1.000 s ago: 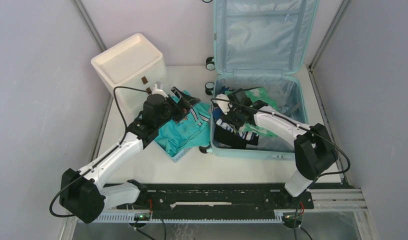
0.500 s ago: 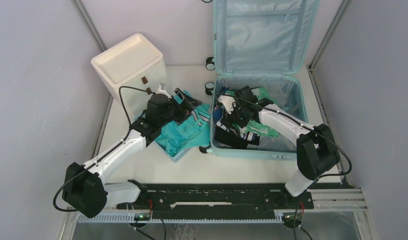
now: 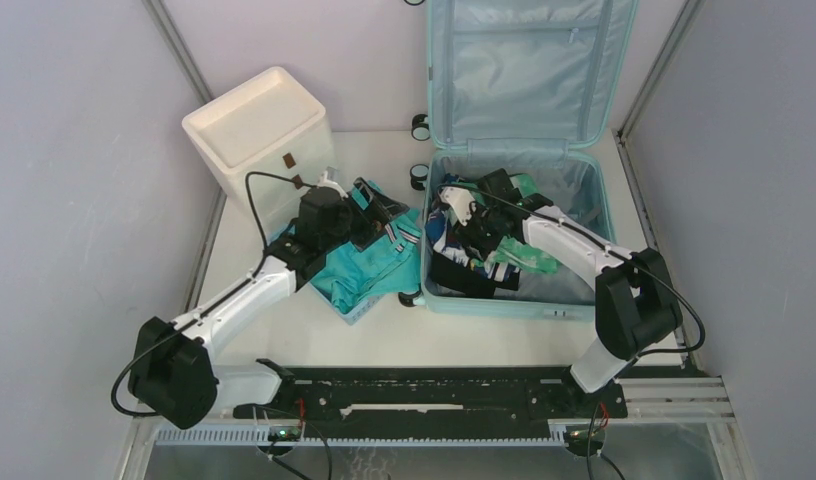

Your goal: Open, take out, and arrange the luggage

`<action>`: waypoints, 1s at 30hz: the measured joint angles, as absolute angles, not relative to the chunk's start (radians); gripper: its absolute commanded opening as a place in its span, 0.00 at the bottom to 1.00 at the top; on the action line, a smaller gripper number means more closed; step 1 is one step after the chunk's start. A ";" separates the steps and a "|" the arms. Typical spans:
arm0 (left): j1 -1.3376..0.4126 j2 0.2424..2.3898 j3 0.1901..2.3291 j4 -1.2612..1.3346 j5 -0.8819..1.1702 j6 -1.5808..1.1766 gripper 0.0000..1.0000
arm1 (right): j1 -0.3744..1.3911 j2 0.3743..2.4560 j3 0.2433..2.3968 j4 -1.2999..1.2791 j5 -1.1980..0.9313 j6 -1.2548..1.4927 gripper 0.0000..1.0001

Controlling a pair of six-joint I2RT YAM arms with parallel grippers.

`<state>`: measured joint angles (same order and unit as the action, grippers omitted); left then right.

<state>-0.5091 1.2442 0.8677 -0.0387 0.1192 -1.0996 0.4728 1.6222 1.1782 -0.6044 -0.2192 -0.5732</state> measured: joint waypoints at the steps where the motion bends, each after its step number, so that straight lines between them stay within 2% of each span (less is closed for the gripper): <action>1: -0.509 1.246 0.868 -0.039 0.120 -1.100 0.94 | 0.471 1.622 1.178 -0.605 -0.221 -0.575 0.51; 4: -0.513 1.249 0.868 -0.032 0.126 -1.100 0.93 | 0.466 1.622 1.184 -0.615 -0.233 -0.579 0.52; 7: -0.518 1.254 0.868 -0.016 0.139 -1.103 0.92 | 0.450 1.622 1.195 -0.632 -0.263 -0.579 0.64; 9: -0.523 1.261 0.868 -0.004 0.147 -1.111 0.91 | 0.430 1.623 1.207 -0.656 -0.296 -0.582 0.68; 15: -0.546 1.310 0.899 0.015 0.170 -1.135 0.71 | 0.397 1.625 1.221 -0.694 -0.343 -0.596 0.68; 17: -0.555 1.338 0.921 0.023 0.184 -1.144 0.65 | 0.394 1.627 1.221 -0.696 -0.350 -0.601 0.65; 21: -0.580 1.403 0.962 0.041 0.208 -1.153 0.57 | 0.392 1.633 1.227 -0.702 -0.351 -0.600 0.49; 25: -0.606 1.461 0.995 0.042 0.219 -1.153 0.58 | 0.380 1.633 1.230 -0.708 -0.367 -0.598 0.36; 30: -0.635 1.526 1.044 0.041 0.224 -1.168 0.64 | 0.343 1.623 1.232 -0.715 -0.431 -0.591 0.21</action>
<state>-0.6346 1.5257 1.0443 0.0414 0.2245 -1.1675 0.3428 1.6226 1.2316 -0.7151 -0.4309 -0.5915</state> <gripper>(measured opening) 0.610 0.304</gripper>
